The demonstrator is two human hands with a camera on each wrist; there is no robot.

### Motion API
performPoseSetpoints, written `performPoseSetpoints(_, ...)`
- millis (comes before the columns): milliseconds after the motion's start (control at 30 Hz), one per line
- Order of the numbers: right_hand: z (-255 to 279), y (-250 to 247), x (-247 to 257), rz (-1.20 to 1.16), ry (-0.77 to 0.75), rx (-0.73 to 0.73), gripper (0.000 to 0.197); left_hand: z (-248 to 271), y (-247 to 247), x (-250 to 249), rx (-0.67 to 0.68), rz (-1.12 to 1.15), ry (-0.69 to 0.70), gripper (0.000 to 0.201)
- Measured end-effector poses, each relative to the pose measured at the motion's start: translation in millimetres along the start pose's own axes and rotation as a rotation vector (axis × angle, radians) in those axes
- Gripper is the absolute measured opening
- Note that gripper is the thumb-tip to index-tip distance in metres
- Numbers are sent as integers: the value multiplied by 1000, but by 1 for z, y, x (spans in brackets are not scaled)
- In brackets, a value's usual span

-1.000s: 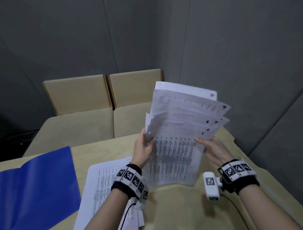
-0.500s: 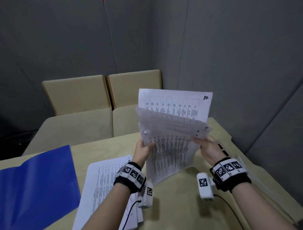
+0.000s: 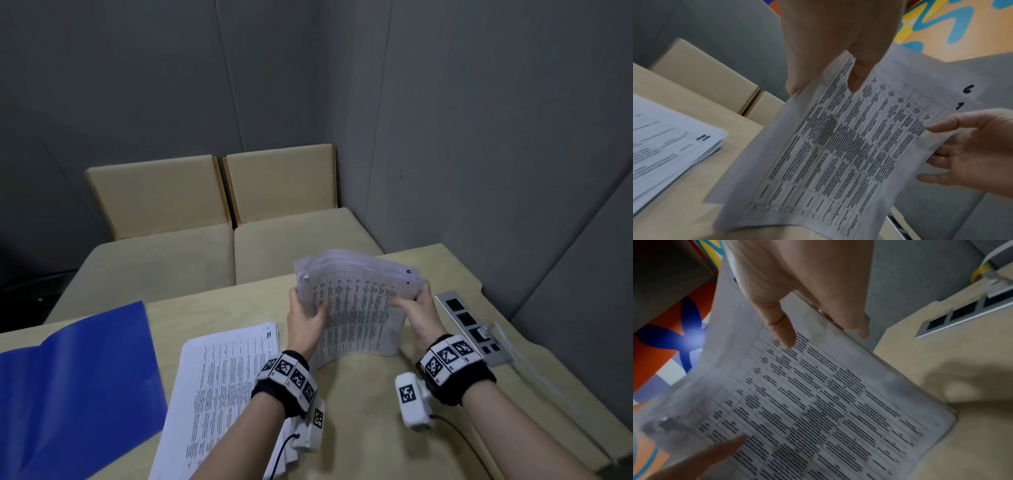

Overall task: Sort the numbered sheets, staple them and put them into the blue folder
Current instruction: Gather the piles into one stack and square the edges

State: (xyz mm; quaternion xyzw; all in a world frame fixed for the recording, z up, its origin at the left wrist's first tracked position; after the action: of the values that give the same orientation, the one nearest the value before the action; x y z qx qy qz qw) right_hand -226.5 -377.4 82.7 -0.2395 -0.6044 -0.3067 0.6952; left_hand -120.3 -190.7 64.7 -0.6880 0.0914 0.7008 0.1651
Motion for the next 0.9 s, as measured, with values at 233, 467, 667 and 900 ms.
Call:
performPoseSetpoints(233,3,8,-26,282,36,15,48,8,-2,19,-13,-158,-31,13)
performPoseSetpoints(467,8,73,-24,399,15,146,25,9,-86,36,-51,-162,-191,36)
performPoseSetpoints(667,45,160,-106,462,335,492,48,37,-187,80,-207,-287,-487,27)
performPoseSetpoints(900,59,213,-161,655,371,287,24,25,-242,137,-164,-605,-688,53)
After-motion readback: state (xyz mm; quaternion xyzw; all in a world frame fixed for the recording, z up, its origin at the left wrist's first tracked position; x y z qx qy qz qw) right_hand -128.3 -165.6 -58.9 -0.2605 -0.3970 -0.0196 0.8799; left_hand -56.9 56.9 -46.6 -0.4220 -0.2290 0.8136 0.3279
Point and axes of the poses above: each hand's wrist, its own z-axis away from the middle knuckle, its own y-axis out of the palm, x = y × z, the point moved 4 cm from there along -z, towards the middle knuckle, and after that the axes turned 1 degree about -y, right-handed, at the moved point
